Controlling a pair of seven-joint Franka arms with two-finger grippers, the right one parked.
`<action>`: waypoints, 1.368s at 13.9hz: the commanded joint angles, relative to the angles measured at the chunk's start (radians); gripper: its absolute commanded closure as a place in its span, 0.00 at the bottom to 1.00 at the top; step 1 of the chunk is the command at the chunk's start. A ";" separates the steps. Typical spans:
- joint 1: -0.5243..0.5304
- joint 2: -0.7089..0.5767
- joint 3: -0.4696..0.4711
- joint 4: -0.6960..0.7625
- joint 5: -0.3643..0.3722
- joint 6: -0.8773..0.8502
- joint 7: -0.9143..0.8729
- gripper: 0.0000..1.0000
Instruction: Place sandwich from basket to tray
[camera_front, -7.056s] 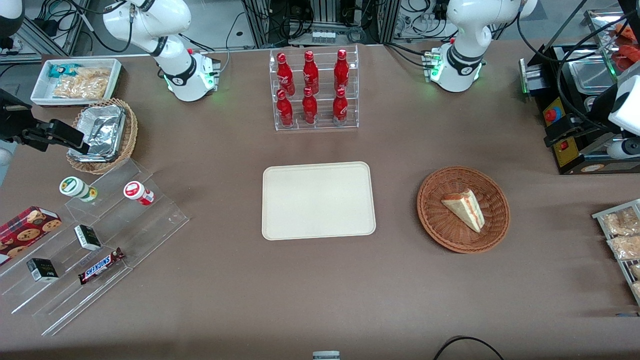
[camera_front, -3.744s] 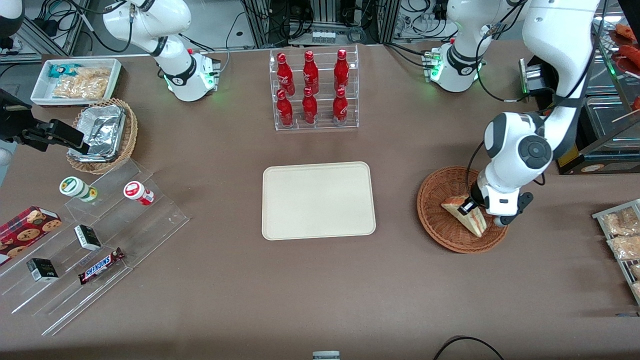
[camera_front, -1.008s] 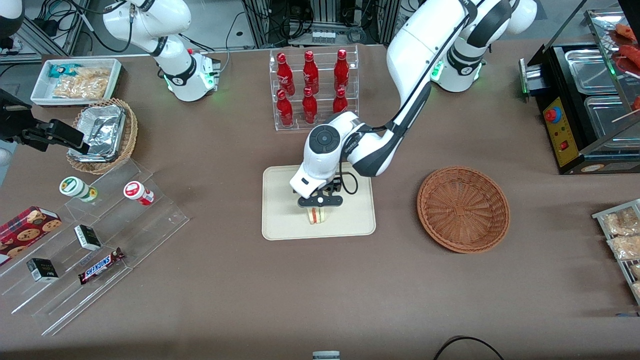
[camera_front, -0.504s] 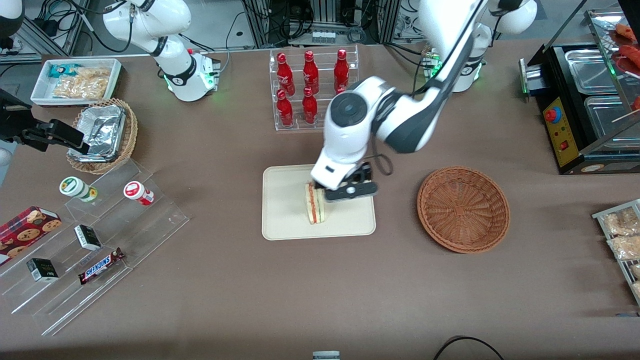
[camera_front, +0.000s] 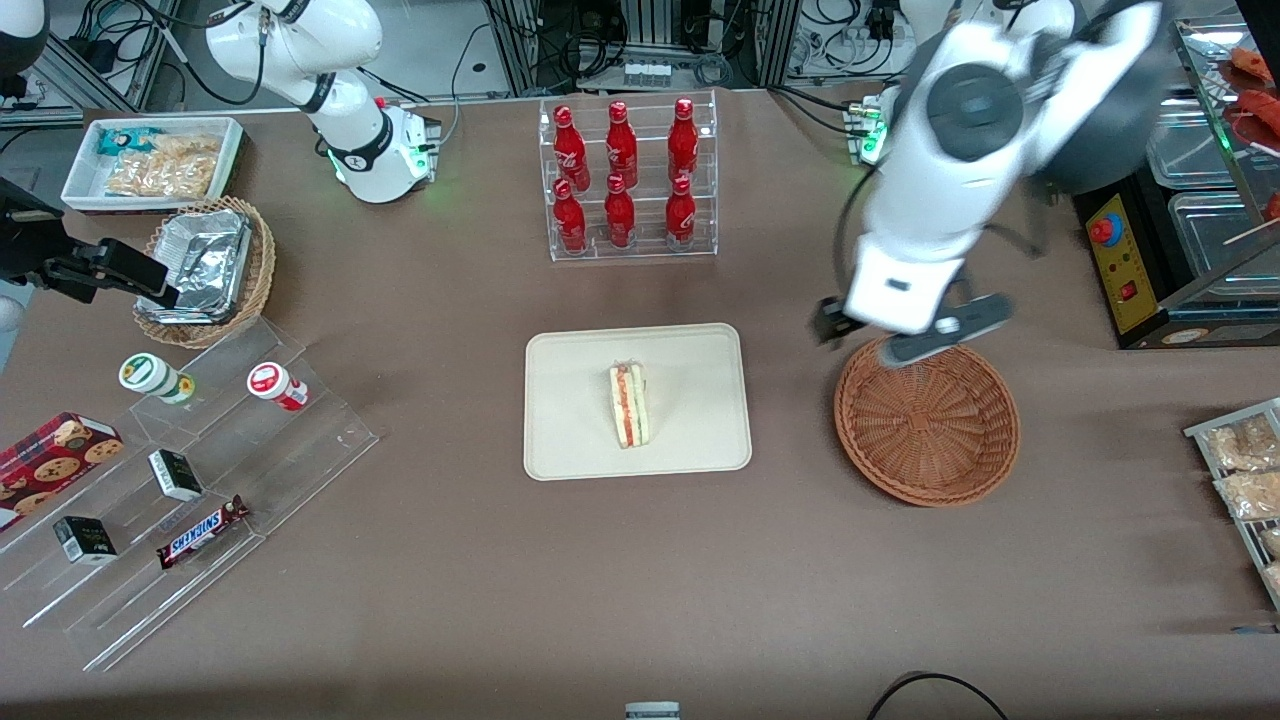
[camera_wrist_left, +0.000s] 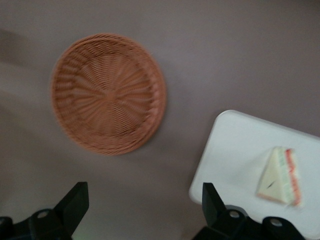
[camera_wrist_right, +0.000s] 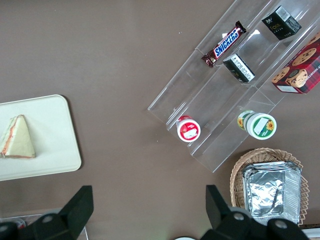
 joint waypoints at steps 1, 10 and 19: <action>-0.012 -0.094 0.093 -0.048 -0.011 -0.081 0.150 0.00; -0.014 -0.144 0.329 -0.039 -0.010 -0.152 0.495 0.00; -0.008 -0.173 0.336 -0.013 -0.011 -0.175 0.528 0.00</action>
